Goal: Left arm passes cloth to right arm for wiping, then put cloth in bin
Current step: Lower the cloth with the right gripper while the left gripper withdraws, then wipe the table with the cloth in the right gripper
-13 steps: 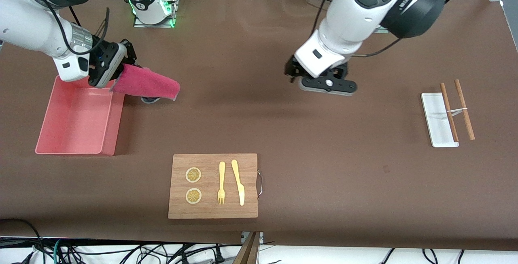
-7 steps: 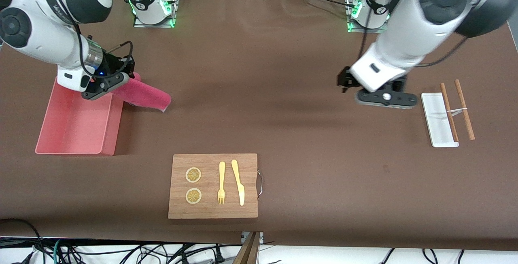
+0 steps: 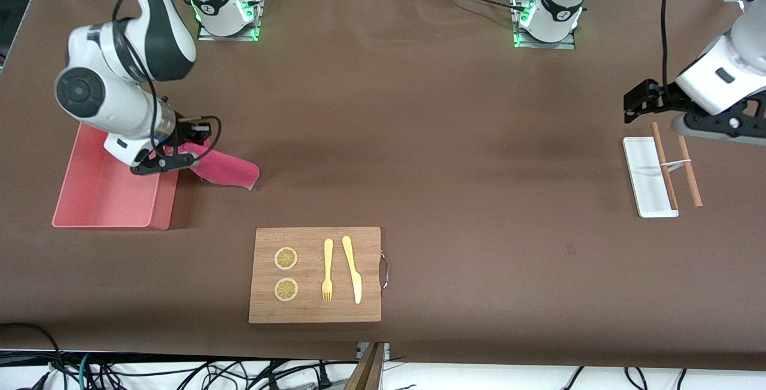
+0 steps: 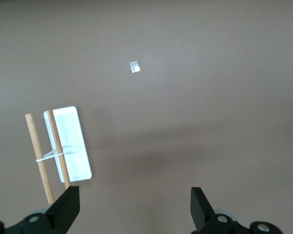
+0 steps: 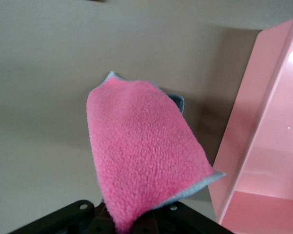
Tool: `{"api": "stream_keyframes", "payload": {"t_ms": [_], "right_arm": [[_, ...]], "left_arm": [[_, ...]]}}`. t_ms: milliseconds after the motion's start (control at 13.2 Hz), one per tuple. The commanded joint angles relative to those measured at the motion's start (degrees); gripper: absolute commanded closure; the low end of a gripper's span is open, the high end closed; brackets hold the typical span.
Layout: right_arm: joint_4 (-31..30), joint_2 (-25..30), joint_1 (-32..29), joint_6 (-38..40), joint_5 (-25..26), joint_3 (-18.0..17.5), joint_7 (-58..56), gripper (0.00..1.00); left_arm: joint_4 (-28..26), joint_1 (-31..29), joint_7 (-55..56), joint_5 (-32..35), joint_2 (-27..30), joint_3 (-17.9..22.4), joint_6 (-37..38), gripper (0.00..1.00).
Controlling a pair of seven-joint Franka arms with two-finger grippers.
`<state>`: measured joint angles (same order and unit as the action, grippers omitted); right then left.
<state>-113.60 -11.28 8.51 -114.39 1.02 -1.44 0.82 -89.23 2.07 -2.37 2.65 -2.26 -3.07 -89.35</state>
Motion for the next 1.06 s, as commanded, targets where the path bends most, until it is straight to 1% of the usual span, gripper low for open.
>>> {"api": "stream_keyframes", "payload": {"t_ms": [0,228,456,532,608,760,988], "right_arm": [[-0.3,-5.7,-0.2,-7.7,1.4,-0.1,2.6,1.00],[-1.9,-8.4,-0.3,-14.2,1.4,-0.1,4.2,1.00],[-1.7,-12.4,-0.2,-19.1,0.7,-0.2,5.6,1.00],[-1.6,-12.8,0.2,-19.3,0.8,-1.2,10.1,1.00],[-1.3,-13.2,0.2,-19.3,0.6,-4.1,14.3,1.00],[-0.5,-13.9,0.3,-19.7,0.6,-8.4,22.0,1.00],[-0.2,-14.6,1.6,-21.7,-0.1,-12.5,29.6,1.00]], "left_arm": [[-6.4,-0.1,-0.8,-0.3,4.2,0.5,-4.8,0.00],[-6.6,2.8,-1.6,-1.0,4.4,4.5,-5.2,0.00],[-6.6,2.7,-3.6,-1.4,4.0,5.2,-4.8,0.00],[-6.3,2.0,-3.8,-1.4,3.4,5.1,-4.7,0.00],[-6.0,1.5,-3.5,-1.4,3.1,4.9,-4.5,0.00],[-5.6,1.6,-3.3,-1.2,3.0,4.7,-3.7,0.00],[-5.6,1.9,-3.3,-1.2,3.0,4.6,-3.6,0.00]]}}
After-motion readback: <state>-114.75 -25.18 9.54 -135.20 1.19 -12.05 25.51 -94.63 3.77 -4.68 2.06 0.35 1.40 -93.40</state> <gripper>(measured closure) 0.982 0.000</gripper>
